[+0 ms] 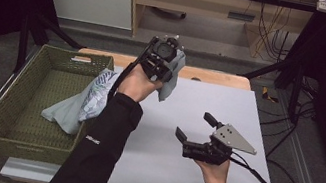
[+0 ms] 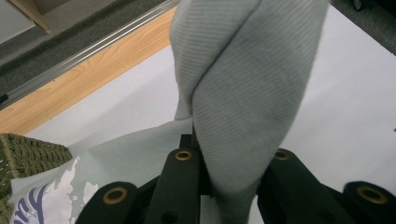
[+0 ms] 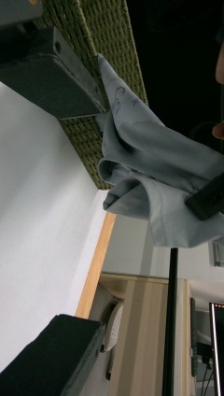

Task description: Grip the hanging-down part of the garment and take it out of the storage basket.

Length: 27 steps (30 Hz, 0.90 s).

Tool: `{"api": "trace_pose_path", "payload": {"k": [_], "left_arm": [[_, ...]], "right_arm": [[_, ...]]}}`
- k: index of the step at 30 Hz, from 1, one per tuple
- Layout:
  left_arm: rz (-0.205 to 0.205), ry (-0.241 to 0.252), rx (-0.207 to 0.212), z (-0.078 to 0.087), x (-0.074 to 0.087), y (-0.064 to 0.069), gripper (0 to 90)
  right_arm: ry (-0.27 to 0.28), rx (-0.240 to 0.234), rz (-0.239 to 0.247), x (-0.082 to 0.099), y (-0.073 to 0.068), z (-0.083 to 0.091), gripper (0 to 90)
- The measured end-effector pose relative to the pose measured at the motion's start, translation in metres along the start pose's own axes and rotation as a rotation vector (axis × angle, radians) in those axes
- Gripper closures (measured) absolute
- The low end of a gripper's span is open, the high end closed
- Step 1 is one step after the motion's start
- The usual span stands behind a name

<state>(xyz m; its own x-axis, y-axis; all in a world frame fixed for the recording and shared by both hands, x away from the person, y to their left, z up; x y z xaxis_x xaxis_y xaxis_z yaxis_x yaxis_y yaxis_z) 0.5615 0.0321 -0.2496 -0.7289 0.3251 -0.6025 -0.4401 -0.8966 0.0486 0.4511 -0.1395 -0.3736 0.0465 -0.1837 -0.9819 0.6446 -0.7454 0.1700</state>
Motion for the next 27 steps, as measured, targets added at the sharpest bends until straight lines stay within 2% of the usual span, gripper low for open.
{"api": "trace_pose_path", "payload": {"k": [5,11,18,19,21,27], "left_arm": [[-0.002,0.000,0.001,0.001,0.000,-0.001,80.3],[-0.008,0.001,0.001,0.004,-0.001,-0.002,80.3],[-0.005,0.009,0.002,0.007,-0.001,-0.003,80.3],[-0.008,0.007,0.001,0.007,-0.001,-0.004,80.3],[-0.001,0.012,0.009,0.008,-0.001,-0.004,80.3],[-0.008,0.010,0.006,0.011,-0.002,-0.006,80.3]], "right_arm": [[-0.019,-0.017,-0.007,0.001,-0.005,-0.013,0.4],[-0.024,-0.025,0.014,0.002,-0.009,-0.030,0.4],[-0.023,-0.042,0.002,0.001,-0.016,-0.046,0.4],[-0.023,-0.042,0.018,0.001,-0.017,-0.048,0.4],[-0.023,-0.048,0.002,0.000,-0.020,-0.053,0.4],[-0.025,-0.060,0.001,0.003,-0.026,-0.067,0.5]]}}
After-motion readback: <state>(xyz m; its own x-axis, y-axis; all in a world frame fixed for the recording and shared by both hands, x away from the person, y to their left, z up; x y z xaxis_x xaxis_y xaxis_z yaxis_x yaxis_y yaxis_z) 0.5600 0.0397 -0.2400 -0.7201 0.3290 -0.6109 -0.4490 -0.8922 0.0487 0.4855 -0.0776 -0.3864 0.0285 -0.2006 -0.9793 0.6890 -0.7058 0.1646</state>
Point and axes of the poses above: each handheld gripper's, and its own axes: z roughly backward along the jaws, x roughly out of its underside, y roughly to its right, the point moved 3 cm from there along -z, roughly forward along the jaws, and after that the axes turned 13 degrees about z, right-handed, at the moved point
